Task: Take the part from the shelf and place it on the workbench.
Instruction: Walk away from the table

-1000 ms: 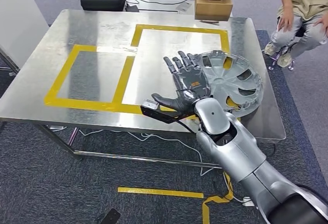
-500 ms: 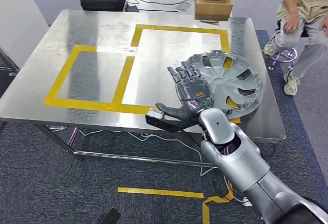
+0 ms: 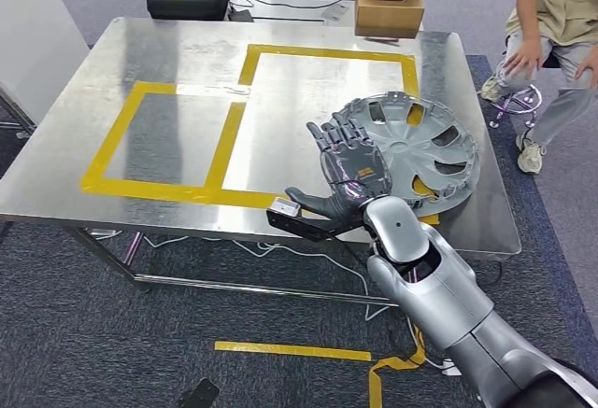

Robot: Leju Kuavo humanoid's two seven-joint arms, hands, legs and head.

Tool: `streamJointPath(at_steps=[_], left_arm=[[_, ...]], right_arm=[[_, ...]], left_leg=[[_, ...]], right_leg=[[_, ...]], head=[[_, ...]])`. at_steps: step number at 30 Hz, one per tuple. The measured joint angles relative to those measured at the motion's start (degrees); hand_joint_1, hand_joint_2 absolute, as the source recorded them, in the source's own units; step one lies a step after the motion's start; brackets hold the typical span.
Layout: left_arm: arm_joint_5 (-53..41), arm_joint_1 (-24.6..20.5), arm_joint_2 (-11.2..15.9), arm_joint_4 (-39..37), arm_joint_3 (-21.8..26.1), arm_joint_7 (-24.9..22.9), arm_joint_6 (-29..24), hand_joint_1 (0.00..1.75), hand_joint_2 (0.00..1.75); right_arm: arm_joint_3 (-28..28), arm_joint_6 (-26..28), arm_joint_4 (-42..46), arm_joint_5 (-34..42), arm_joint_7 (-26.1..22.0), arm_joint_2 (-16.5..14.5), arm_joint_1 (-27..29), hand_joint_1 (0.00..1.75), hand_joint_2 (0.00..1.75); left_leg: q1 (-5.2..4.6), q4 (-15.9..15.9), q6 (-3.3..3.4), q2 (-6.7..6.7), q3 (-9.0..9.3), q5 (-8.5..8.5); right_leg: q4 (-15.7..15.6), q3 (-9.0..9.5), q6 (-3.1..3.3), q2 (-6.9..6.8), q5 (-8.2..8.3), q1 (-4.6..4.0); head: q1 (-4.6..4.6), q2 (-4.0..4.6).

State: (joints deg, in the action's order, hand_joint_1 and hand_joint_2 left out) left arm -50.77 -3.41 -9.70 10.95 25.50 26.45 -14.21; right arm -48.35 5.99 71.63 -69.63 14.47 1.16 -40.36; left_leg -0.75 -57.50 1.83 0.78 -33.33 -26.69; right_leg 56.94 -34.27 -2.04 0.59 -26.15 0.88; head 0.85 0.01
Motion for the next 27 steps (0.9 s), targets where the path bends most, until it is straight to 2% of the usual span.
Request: streamJointPath(at_steps=[16, 21, 24, 26, 27], left_arm=[[0.4, -0.1, 0.0, 0.0, 0.5, -0.9, 0.8, 0.0, 0.0], [0.7, -0.1, 0.1, 0.0, 0.8, -1.0, 1.0, 0.0, 0.0], [0.9, -0.1, 0.1, 0.0, 1.0, -1.0, 1.3, 0.0, 0.0], [1.0, -0.1, 0.0, 0.0, 1.0, -1.0, 1.3, 0.0, 0.0], [1.0, -0.1, 0.0, 0.0, 1.0, -1.0, 1.4, 0.0, 0.0]], right_arm=[[0.0, -0.1, 0.0, -0.5, 0.4, 0.0, 0.0, 0.0, 0.0], [0.0, -0.2, 0.0, -0.6, 0.4, 0.0, 0.1, 0.0, 0.0], [0.0, -0.2, 0.1, -0.7, 0.4, 0.0, 0.1, 0.0, 0.0], [0.0, -0.2, 0.2, -0.7, 0.4, 0.1, 0.1, 0.0, 0.0], [0.1, -0.2, 0.2, -0.7, 0.5, 0.1, 0.1, 0.0, 0.0]], left_leg=[[-0.05, -0.1, 0.03, 0.0, -0.02, -0.04], [-0.22, -0.4, 0.29, 0.01, -0.1, -0.26], [-0.13, -0.1, 0.71, -0.05, 0.07, -0.09], [0.17, 0.5, 1.2, -0.28, 0.47, 0.35], [0.28, 0.7, 1.38, -0.39, 0.62, 0.52]], right_leg=[[0.0, 0.01, -0.02, 0.0, 0.01, 0.04], [-0.1, 0.08, -0.23, 0.0, 0.07, 0.2], [-0.3, 0.13, -0.67, 0.01, 0.04, 0.23], [1.7, -0.78, -0.91, -0.04, -1.46, 0.17], [4.6, -2.13, -0.95, -0.08, -3.13, 0.16]], head=[[0.01, 0.0], [0.03, 0.01], [0.02, 0.0], [-0.07, 0.0], [-0.11, 0.0]])
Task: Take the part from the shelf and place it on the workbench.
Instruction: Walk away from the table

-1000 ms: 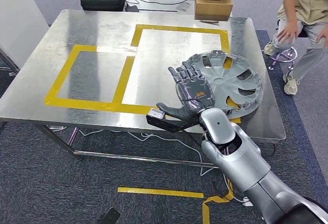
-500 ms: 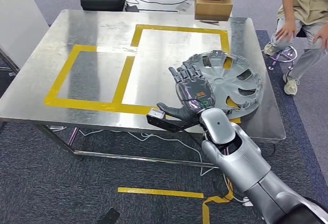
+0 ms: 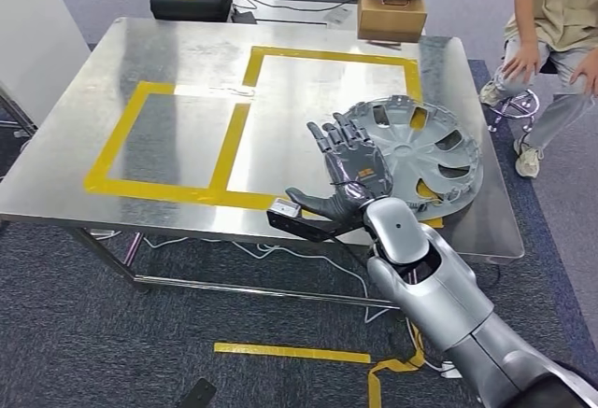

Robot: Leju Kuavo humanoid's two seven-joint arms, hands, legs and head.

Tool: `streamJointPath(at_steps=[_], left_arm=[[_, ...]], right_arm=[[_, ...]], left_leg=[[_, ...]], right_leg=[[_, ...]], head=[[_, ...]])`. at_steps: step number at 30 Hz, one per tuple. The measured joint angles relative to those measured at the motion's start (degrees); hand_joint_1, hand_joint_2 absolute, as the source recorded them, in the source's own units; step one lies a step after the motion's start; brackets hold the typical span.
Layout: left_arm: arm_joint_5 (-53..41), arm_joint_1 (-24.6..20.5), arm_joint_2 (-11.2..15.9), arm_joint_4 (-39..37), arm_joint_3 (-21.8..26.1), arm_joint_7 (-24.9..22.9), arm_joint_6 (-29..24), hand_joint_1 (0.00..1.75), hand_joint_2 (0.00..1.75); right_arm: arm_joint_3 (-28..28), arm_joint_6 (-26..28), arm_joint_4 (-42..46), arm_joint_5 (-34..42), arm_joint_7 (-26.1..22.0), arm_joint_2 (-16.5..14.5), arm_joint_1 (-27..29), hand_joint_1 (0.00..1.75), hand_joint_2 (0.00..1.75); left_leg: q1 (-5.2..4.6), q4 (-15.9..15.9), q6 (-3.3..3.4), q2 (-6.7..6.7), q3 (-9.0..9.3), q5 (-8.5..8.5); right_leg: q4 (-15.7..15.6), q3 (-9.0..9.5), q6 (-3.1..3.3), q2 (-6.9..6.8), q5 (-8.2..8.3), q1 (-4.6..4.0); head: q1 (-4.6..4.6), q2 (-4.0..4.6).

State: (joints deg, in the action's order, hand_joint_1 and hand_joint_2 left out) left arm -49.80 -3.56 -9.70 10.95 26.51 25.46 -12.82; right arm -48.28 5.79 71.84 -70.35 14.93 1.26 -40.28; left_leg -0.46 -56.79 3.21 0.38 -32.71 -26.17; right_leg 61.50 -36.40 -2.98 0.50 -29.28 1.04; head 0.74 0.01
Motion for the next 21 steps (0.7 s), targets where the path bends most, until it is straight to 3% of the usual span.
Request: streamJointPath(at_steps=[2, 3, 4, 5, 7, 9, 12, 14, 15, 18, 19, 20, 21], left_arm=[[0.0, 0.0, 0.0, 0.0, 0.1, 0.0, 0.1, 0.0, 0.0], [0.0, 0.0, 0.0, 0.0, 0.1, -0.1, 0.1, 0.0, 0.0], [0.0, 0.0, 0.0, 0.0, 0.1, -0.1, 0.1, 0.0, 0.0], [0.0, 0.0, -0.1, 0.0, 0.2, -0.1, 0.1, 0.0, 0.0], [0.1, 0.0, -0.1, 0.0, 0.2, -0.1, 0.2, 0.0, 0.0], [0.1, 0.0, -0.2, 0.0, 0.3, -0.2, 0.3, 0.0, 0.0], [0.1, 0.0, -0.2, 0.0, 0.3, -0.3, 0.3, 0.0, 0.0], [0.1, -0.1, -0.2, 0.0, 0.3, -0.3, 0.3, 0.0, 0.0], [0.1, -0.1, -0.2, 0.0, 0.3, -0.3, 0.3, 0.0, 0.0], [0.1, -0.1, -0.2, 0.0, 0.3, -0.3, 0.2, 0.0, 0.0], [0.1, 0.0, -0.2, 0.0, 0.4, -0.3, 0.2, 0.0, 0.0], [0.1, 0.0, -0.2, 0.0, 0.4, -0.3, 0.2, 0.0, 0.0], [0.1, 0.0, -0.2, 0.0, 0.4, -0.3, 0.2, 0.0, 0.0]], right_arm=[[0.0, 0.0, 0.0, 0.0, 0.0, 0.1, 0.2, 0.0, 0.0], [0.0, -0.1, 0.0, 0.0, 0.0, 0.2, 0.4, 0.0, 0.0], [0.0, -0.1, 0.0, -0.1, 0.0, 0.3, 0.6, 0.0, 0.0], [0.0, -0.1, 0.0, -0.1, 0.0, 0.4, 0.7, 0.0, 0.0], [0.0, -0.1, 0.0, -0.2, 0.0, 0.4, 0.7, 0.0, 0.0], [0.0, -0.1, 0.0, -0.3, 0.1, 0.4, 0.6, 0.0, 0.0], [0.0, -0.2, 0.1, -0.3, 0.1, 0.4, 0.6, 0.0, 0.0], [0.0, -0.2, 0.1, -0.4, 0.2, 0.5, 0.5, 0.0, 0.0], [0.0, -0.2, 0.1, -0.4, 0.2, 0.5, 0.5, 0.0, 0.0], [-0.1, -0.2, 0.1, -0.6, 0.2, 0.5, 0.6, 0.0, 0.0], [-0.1, -0.2, 0.1, -0.7, 0.2, 0.5, 0.7, 0.0, 0.0], [-0.1, -0.2, 0.1, -0.7, 0.2, 0.5, 0.7, 0.0, 0.0], [-0.2, -0.2, 0.1, -0.8, 0.2, 0.5, 0.7, 0.0, 0.0]], left_leg=[[-0.04, 0.0, 0.12, -0.09, -0.01, 0.06], [-0.08, 0.0, 0.11, -0.09, -0.02, 0.04], [-0.11, 0.0, 0.09, -0.09, -0.03, 0.02], [-0.12, 0.0, 0.03, -0.08, -0.01, -0.03], [-0.14, -0.1, -0.24, -0.06, 0.07, -0.2], [-0.25, -0.4, -0.76, -0.04, -0.14, -0.3], [-0.14, -0.6, -1.62, -0.06, -0.51, -0.21], [0.03, -2.1, -2.38, -0.08, -1.07, -1.63], [0.18, -4.4, -2.8, -0.09, -1.94, -3.23], [0.79, -15.2, -3.79, -0.11, -6.12, -8.54], [0.97, -16.9, -3.99, -0.12, -6.64, -8.86], [1.14, -16.3, -4.12, -0.12, -6.09, -8.06], [1.3, -13.4, -4.2, -0.12, -4.44, -6.35]], right_leg=[[8.2, -3.78, -0.01, -0.04, -3.69, 0.0], [11.4, -5.32, -0.01, -0.05, -4.65, 0.0], [12.5, -5.93, 0.04, -0.05, -4.48, 0.0], [11.1, -5.35, 0.16, -0.06, -3.18, 0.0], [3.0, -1.42, 0.56, -0.15, 0.69, -0.05], [-3.4, 1.98, 1.05, -0.21, 2.71, -0.26], [-4.5, 2.54, 1.75, -0.06, 3.04, -0.48], [-4.8, 2.53, 2.37, -0.15, 3.38, -0.27], [-4.9, 2.52, 2.64, -0.25, 3.51, -0.13], [-4.9, 2.17, 2.91, -0.42, 3.7, -0.12], [-4.8, 2.03, 2.88, -0.44, 3.79, -0.1], [-4.8, 1.91, 2.79, -0.44, 3.89, -0.05], [-4.7, 1.82, 2.65, -0.44, 3.98, 0.01]], head=[[-0.02, 0.0], [-0.01, 0.0], [-0.02, 0.01], [-0.03, 0.01], [-0.02, 0.01], [0.02, 0.01], [0.05, 0.01], [0.16, 0.0], [0.27, 0.01], [0.48, 0.02], [0.47, 0.02], [0.49, 0.02], [0.48, 0.02]])
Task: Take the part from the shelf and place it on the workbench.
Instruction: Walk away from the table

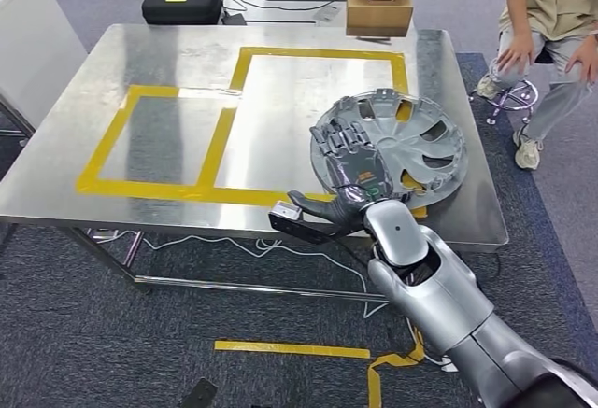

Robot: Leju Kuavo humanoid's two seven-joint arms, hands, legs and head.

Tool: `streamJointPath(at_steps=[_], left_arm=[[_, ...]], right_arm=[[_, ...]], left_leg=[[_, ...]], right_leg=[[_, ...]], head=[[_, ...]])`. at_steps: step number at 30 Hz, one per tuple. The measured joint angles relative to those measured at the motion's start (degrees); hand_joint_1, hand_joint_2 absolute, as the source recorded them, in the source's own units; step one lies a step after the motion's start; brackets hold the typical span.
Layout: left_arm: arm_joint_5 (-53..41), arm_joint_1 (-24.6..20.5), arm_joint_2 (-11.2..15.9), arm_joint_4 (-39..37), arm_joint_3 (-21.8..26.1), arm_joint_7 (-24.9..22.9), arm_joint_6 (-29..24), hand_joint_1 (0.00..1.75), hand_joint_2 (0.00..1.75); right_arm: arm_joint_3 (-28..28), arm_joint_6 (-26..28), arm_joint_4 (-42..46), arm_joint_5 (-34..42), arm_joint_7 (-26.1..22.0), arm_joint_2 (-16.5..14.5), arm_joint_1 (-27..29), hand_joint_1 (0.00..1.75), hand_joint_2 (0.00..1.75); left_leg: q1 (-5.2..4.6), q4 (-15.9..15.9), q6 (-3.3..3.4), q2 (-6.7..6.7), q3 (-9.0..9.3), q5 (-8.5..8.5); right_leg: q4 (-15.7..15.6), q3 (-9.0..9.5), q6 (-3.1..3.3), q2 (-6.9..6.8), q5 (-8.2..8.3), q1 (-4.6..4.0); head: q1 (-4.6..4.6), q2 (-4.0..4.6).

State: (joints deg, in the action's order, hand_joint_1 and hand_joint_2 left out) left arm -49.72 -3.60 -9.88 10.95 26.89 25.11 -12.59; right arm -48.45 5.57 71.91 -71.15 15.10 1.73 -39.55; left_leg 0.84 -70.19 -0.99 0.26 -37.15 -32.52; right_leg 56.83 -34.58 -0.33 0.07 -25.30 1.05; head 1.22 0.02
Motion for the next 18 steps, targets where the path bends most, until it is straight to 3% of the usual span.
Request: streamJointPath(at_steps=[1, 3, 4, 7, 9, 11, 13, 14, 15, 18], left_arm=[[0.0, 0.0, 0.0, 0.0, 0.0, 0.0, 0.0, 0.0, 0.0], [0.0, -0.1, 0.0, 0.0, 0.0, 0.0, 0.0, 0.0, 0.0], [0.0, -0.2, 0.0, 0.0, 0.1, 0.0, 0.0, 0.0, 0.0], [0.0, -0.1, 0.0, 0.0, 0.2, 0.0, 0.0, 0.0, 0.0], [0.0, -0.2, -0.1, 0.0, 0.3, 0.0, 0.0, 0.0, 0.0], [0.0, -0.2, -0.1, 0.0, 0.4, 0.0, 0.1, 0.0, 0.0], [0.0, -0.2, -0.1, 0.0, 0.4, 0.0, 0.2, 0.0, 0.0], [0.0, -0.2, -0.1, 0.0, 0.4, 0.0, 0.2, 0.0, 0.0], [0.0, -0.1, -0.1, 0.0, 0.5, 0.0, 0.2, 0.0, 0.0], [0.0, -0.2, -0.2, 0.0, 0.5, 0.0, 0.2, 0.0, 0.0]], right_arm=[[0.0, 0.0, 0.0, 0.0, 0.0, 0.0, 0.0, 0.0, 0.0], [0.0, 0.0, 0.0, -0.1, 0.0, 0.0, -0.1, 0.0, 0.0], [0.0, 0.0, 0.0, -0.1, 0.0, 0.0, -0.1, 0.0, 0.0], [0.0, 0.0, 0.0, -0.1, 0.1, 0.0, -0.2, 0.0, 0.0], [0.0, 0.0, 0.0, -0.1, 0.1, 0.0, -0.2, 0.0, 0.0], [0.0, 0.0, 0.0, -0.2, 0.1, 0.0, -0.2, 0.0, 0.0], [0.0, 0.0, 0.0, -0.3, 0.2, 0.1, -0.1, 0.0, 0.0], [0.0, 0.0, -0.1, -0.3, 0.2, 0.1, 0.0, 0.0, 0.0], [0.0, 0.0, -0.1, -0.4, 0.2, 0.2, 0.0, 0.0, 0.0], [0.0, 0.2, 0.0, -0.5, 0.2, 0.2, -0.2, 0.0, 0.0]], left_leg=[[0.15, 4.3, -0.05, 0.0, 2.26, 1.85], [0.09, 11.0, 0.08, 0.07, 5.61, 3.9], [-0.02, 12.4, 0.29, 0.11, 6.12, 4.09], [-0.25, 12.5, 1.52, 0.09, 5.58, 4.59], [-0.19, 12.7, 2.45, -0.04, 5.24, 5.18], [-0.37, 12.7, 3.09, -0.15, 4.64, 5.64], [-0.71, 12.7, 3.42, -0.18, 4.01, 6.05], [-0.91, 12.7, 3.48, -0.18, 3.78, 6.22], [-1.09, 12.7, 3.5, -0.16, 3.65, 6.35], [-1.62, 12.5, 3.27, -0.15, 3.36, 6.61]], right_leg=[[0.1, -0.08, -0.17, 0.01, 0.07, 0.07], [0.4, -0.42, -0.78, 0.05, 0.28, -0.05], [0.5, -0.62, -1.18, 0.08, 0.47, -0.12], [0.4, -1.19, -2.36, 0.1, 0.82, 0.02], [3.4, -2.74, -2.77, 0.04, -1.5, 0.12], [11.0, -5.93, -2.92, 0.0, -5.87, 0.1], [17.2, -8.18, -2.9, 0.0, -8.36, 0.04], [17.3, -7.75, -2.73, 0.0, -8.06, -0.01], [14.9, -6.08, -2.41, 0.0, -6.81, -0.11], [3.1, 1.2, -0.94, -0.09, -2.99, -0.72]], head=[[0.01, 0.0], [0.01, -0.01], [0.01, -0.01], [-0.03, -0.02], [-0.13, -0.02], [-0.19, -0.01], [-0.17, -0.02], [-0.17, -0.02], [-0.17, -0.02], [-0.1, 0.0]])
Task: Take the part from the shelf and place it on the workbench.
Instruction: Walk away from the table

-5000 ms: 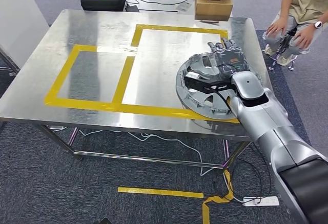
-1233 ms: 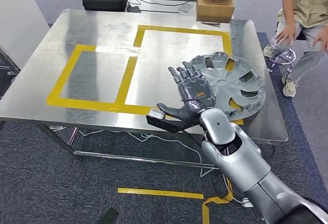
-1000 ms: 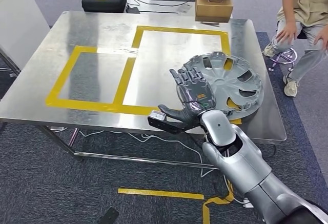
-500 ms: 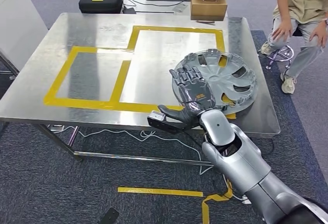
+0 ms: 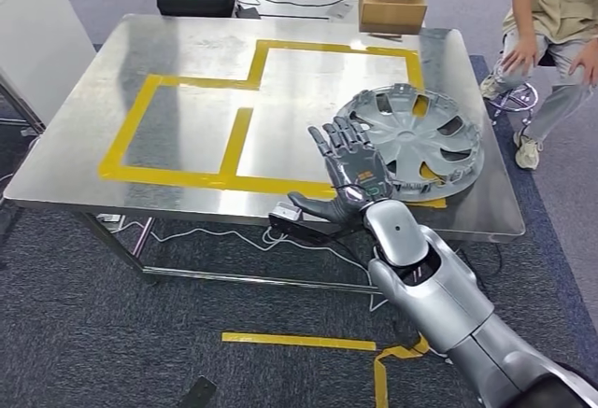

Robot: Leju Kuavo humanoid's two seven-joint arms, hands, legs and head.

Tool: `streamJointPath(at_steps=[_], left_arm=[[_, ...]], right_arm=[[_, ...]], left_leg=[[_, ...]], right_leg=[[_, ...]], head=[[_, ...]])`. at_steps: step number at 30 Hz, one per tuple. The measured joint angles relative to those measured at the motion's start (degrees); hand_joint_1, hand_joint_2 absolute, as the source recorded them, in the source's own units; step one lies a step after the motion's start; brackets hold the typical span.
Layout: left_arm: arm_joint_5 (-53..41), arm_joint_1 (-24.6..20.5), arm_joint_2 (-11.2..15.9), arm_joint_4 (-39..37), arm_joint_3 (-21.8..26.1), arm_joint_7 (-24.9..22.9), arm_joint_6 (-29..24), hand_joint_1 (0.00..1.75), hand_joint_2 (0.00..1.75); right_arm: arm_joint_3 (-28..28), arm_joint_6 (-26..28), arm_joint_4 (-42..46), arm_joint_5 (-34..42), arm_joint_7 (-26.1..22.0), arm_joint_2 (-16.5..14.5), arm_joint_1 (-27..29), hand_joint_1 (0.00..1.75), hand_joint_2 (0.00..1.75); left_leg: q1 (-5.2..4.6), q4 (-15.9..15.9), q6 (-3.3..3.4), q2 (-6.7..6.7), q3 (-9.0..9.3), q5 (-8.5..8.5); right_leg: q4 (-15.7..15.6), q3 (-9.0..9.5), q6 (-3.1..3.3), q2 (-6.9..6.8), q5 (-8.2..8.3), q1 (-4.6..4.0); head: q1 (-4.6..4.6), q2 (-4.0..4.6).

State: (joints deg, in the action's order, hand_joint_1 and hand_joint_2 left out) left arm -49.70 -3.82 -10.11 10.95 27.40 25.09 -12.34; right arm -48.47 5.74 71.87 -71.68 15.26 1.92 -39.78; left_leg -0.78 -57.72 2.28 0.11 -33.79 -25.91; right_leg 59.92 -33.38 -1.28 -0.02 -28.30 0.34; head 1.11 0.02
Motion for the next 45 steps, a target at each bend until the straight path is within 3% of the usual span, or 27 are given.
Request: streamJointPath(at_steps=[2, 5, 7, 9, 10, 11, 12, 14, 16, 19, 20, 22, 24, 25, 26, 27, 30, 32, 34, 36, 37, 39, 40, 41, 42, 43, 45], left_arm=[[0.0, -0.1, -0.1, 0.0, 0.0, 0.0, 0.1, 0.0, 0.0], [0.0, -0.1, -0.2, 0.0, 0.0, 0.0, 0.2, 0.0, 0.0], [0.0, -0.1, -0.1, 0.0, 0.0, 0.0, 0.2, 0.0, 0.0], [0.0, -0.1, -0.1, 0.0, 0.0, -0.1, 0.2, 0.0, 0.0], [0.0, -0.1, -0.1, 0.0, 0.0, -0.1, 0.2, 0.0, 0.0], [0.0, -0.1, -0.1, 0.0, 0.0, -0.1, 0.2, 0.0, 0.0], [0.0, -0.1, 0.0, 0.0, 0.0, -0.2, 0.2, 0.0, 0.0], [0.0, -0.2, 0.0, 0.0, 0.0, -0.2, 0.2, 0.0, 0.0], [0.0, -0.3, -0.1, 0.0, 0.0, -0.2, 0.2, 0.0, 0.0], [0.0, -0.3, -0.2, 0.0, 0.0, -0.2, 0.2, 0.0, 0.0], [0.0, -0.3, -0.2, 0.0, 0.0, -0.2, 0.2, 0.0, 0.0], [0.1, -0.4, -0.2, 0.0, 0.0, -0.2, 0.2, 0.0, 0.0], [0.1, -0.5, -0.2, 0.0, 0.1, -0.2, 0.2, 0.0, 0.0], [0.1, -0.5, -0.2, 0.0, 0.1, -0.2, 0.2, 0.0, 0.0], [0.1, -0.5, -0.2, 0.0, 0.1, -0.2, 0.2, 0.0, 0.0], [0.1, -0.5, -0.2, 0.0, 0.1, -0.2, 0.2, 0.0, 0.0], [0.1, -0.5, -0.3, 0.0, 0.1, -0.2, 0.3, 0.0, 0.0], [0.1, -0.5, -0.4, 0.0, 0.1, -0.2, 0.3, 0.0, 0.0], [0.1, -0.5, -0.5, 0.0, 0.1, -0.2, 0.4, 0.0, 0.0], [0.1, -0.5, -0.5, 0.0, 0.1, -0.2, 0.4, 0.0, 0.0], [0.1, -0.5, -0.5, 0.0, 0.1, -0.2, 0.4, 0.0, 0.0], [0.1, -0.5, -0.5, 0.0, 0.1, -0.2, 0.4, 0.0, 0.0], [0.1, -0.5, -0.4, 0.0, 0.1, -0.2, 0.3, 0.0, 0.0], [0.2, -0.5, -0.4, 0.0, 0.1, -0.2, 0.3, 0.0, 0.0], [0.2, -0.5, -0.4, 0.0, 0.2, -0.2, 0.4, 0.0, 0.0], [0.2, -0.5, -0.4, 0.0, 0.2, -0.2, 0.4, 0.0, 0.0], [0.2, -0.6, -0.4, 0.0, 0.2, -0.2, 0.4, 0.0, 0.0]], right_arm=[[0.0, 0.1, 0.0, -0.1, 0.0, 0.0, -0.1, 0.0, 0.0], [0.0, 0.2, 0.0, -0.5, 0.0, 0.1, 0.0, 0.0, 0.0], [0.0, 0.2, 0.0, -0.7, 0.0, 0.1, -0.1, 0.0, 0.0], [-0.1, 0.2, 0.0, -0.7, 0.0, 0.1, 0.0, 0.0, 0.0], [-0.1, 0.2, 0.0, -0.8, 0.0, 0.1, 0.1, 0.0, 0.0], [-0.1, 0.2, 0.0, -0.8, 0.0, 0.1, 0.2, 0.0, 0.0], [-0.1, 0.2, 0.0, -0.9, 0.0, 0.1, 0.3, 0.0, 0.0], [-0.1, 0.2, 0.0, -0.9, 0.0, 0.1, 0.3, 0.0, 0.0], [-0.1, 0.3, 0.0, -1.0, 0.0, 0.1, 0.2, 0.0, 0.0], [-0.1, 0.3, 0.0, -1.0, 0.0, 0.1, 0.1, 0.0, 0.0], [-0.1, 0.3, 0.0, -1.0, 0.0, 0.1, 0.1, 0.0, 0.0], [-0.1, 0.4, 0.0, -1.0, 0.1, 0.1, 0.1, 0.0, 0.0], [-0.1, 0.4, -0.1, -1.1, 0.1, 0.1, 0.1, 0.0, 0.0], [-0.1, 0.4, -0.1, -1.1, 0.1, 0.1, 0.1, 0.0, 0.0], [-0.1, 0.4, -0.2, -1.1, 0.1, 0.1, 0.2, 0.0, 0.0], [-0.1, 0.4, -0.2, -1.1, 0.1, 0.2, 0.2, 0.0, 0.0], [-0.1, 0.4, -0.3, -1.1, 0.1, 0.2, 0.0, 0.0, 0.0], [-0.1, 0.5, -0.3, -1.2, 0.0, 0.2, -0.2, 0.0, 0.0], [-0.1, 0.6, -0.3, -1.3, 0.0, 0.2, -0.2, 0.0, 0.0], [-0.1, 0.6, -0.3, -1.4, 0.0, 0.2, -0.2, 0.0, 0.0], [-0.1, 0.7, -0.3, -1.4, 0.0, 0.2, -0.3, 0.0, 0.0], [-0.1, 0.7, -0.3, -1.6, 0.0, 0.2, -0.2, 0.0, 0.0], [-0.1, 0.7, -0.3, -1.6, 0.0, 0.2, -0.2, 0.0, 0.0], [-0.2, 0.7, -0.4, -1.6, 0.0, 0.2, -0.1, 0.0, 0.0], [-0.2, 0.7, -0.4, -1.6, 0.0, 0.2, -0.1, 0.0, 0.0], [-0.3, 0.7, -0.4, -1.7, 0.0, 0.2, -0.1, 0.0, 0.0], [-0.3, 0.7, -0.5, -1.8, 0.0, 0.2, -0.1, 0.0, 0.0]], left_leg=[[-0.04, -0.2, -0.52, -0.04, -0.42, 0.33], [0.08, -0.8, -1.42, 0.0, -0.94, -0.16], [0.33, -5.0, -2.15, 0.05, -2.55, -3.41], [0.83, -12.5, -2.91, 0.04, -5.24, -7.51], [1.07, -15.2, -3.19, 0.03, -6.02, -8.57], [1.28, -15.9, -3.4, 0.03, -5.88, -8.58], [1.47, -14.3, -3.58, 0.03, -4.66, -7.56], [1.79, -6.9, -3.88, 0.05, -0.24, -4.63], [1.81, -1.5, -3.52, 0.21, 2.38, -3.16], [1.55, -0.8, -2.15, 0.31, 1.93, -2.5], [1.53, -0.8, -1.63, 0.25, 1.72, -2.16], [1.58, -0.5, -0.57, 0.12, 1.11, -1.41], [1.34, -0.6, -0.04, 0.06, 0.18, -0.72], [1.18, -0.6, 0.06, 0.05, -0.33, -0.37], [1.01, -0.6, 0.11, 0.05, -0.81, -0.02], [0.84, -0.6, 0.12, 0.06, -1.22, 0.29], [0.44, -0.7, -0.14, 0.12, -1.9, 1.06], [0.45, -0.6, -0.72, 0.08, -2.1, 1.6], [0.56, -0.5, -1.48, 0.03, -2.25, 2.15], [0.64, -1.4, -2.24, 0.04, -2.73, 1.04], [0.72, -3.3, -2.62, 0.05, -3.37, -0.71], [1.03, -9.8, -3.3, 0.06, -5.36, -5.52], [1.17, -13.2, -3.58, 0.05, -6.24, -7.32], [1.29, -15.3, -3.8, 0.05, -6.46, -8.05], [1.4, -15.4, -3.95, 0.05, -5.78, -7.72], [1.5, -13.4, -4.04, 0.04, -4.09, -6.5], [1.59, -5.9, -3.94, 0.05, 0.75, -4.2]], right_leg=[[-2.6, 1.42, 0.44, -0.01, 0.21, -0.28], [-3.3, 1.31, 0.98, -0.12, 1.15, 0.01], [-3.9, 1.11, 1.4, -0.34, 1.85, 0.34], [-3.8, 0.48, 1.45, -0.38, 2.24, 0.37], [-3.6, 0.11, 1.36, -0.39, 2.41, 0.38], [-3.5, -0.26, 1.24, -0.39, 2.57, 0.42], [-3.3, -0.6, 1.11, -0.37, 2.7, 0.49], [-2.7, -1.2, 0.72, -0.32, 2.9, 0.6], [-2.1, -1.88, 0.04, -0.21, 3.2, 0.46], [-2.2, -2.51, -1.22, -0.14, 3.91, 0.49], [-1.9, -2.86, -1.52, -0.14, 3.48, 0.6], [1.8, -4.55, -1.89, -0.11, 0.33, 0.72], [9.5, -7.32, -2.04, -0.09, -4.37, 0.71], [12.8, -8.29, -2.04, -0.09, -5.86, 0.7], [14.4, -8.38, -1.94, -0.09, -6.33, 0.67], [13.6, -7.31, -1.72, -0.08, -5.76, 0.6], [2.0, 0.69, -0.38, -0.11, -2.25, 0.05], [-2.6, 3.67, 0.12, -0.14, -1.56, -0.4], [-3.2, 3.69, 0.37, -0.11, -1.01, -0.51], [-3.7, 3.37, 1.07, -0.25, -0.19, -0.26], [-4.0, 3.09, 1.42, -0.34, 0.31, -0.1], [-3.9, 2.13, 1.8, -0.43, 1.06, -0.11], [-3.8, 1.55, 1.81, -0.44, 1.41, -0.13], [-3.6, 0.92, 1.77, -0.45, 1.74, -0.14], [-3.4, 0.29, 1.67, -0.44, 2.02, -0.13], [-3.1, -0.28, 1.53, -0.43, 2.23, -0.1], [-2.5, -1.27, 1.16, -0.42, 2.52, -0.11]], head=[[0.02, -0.01], [0.04, -0.01], [0.28, -0.01], [0.42, -0.02], [0.41, -0.02], [0.4, -0.02], [0.42, -0.02], [0.42, -0.02], [0.43, -0.01], [0.45, -0.01], [0.45, -0.02], [0.36, -0.02], [0.3, -0.02], [0.28, -0.01], [0.3, 0.0], [0.29, 0.0], [0.35, -0.01], [0.31, -0.01], [0.18, -0.01], [0.25, -0.01], [0.33, 0.0], [0.45, -0.01], [0.45, -0.01], [0.45, -0.02], [0.46, -0.02], [0.46, -0.02], [0.47, -0.02]])
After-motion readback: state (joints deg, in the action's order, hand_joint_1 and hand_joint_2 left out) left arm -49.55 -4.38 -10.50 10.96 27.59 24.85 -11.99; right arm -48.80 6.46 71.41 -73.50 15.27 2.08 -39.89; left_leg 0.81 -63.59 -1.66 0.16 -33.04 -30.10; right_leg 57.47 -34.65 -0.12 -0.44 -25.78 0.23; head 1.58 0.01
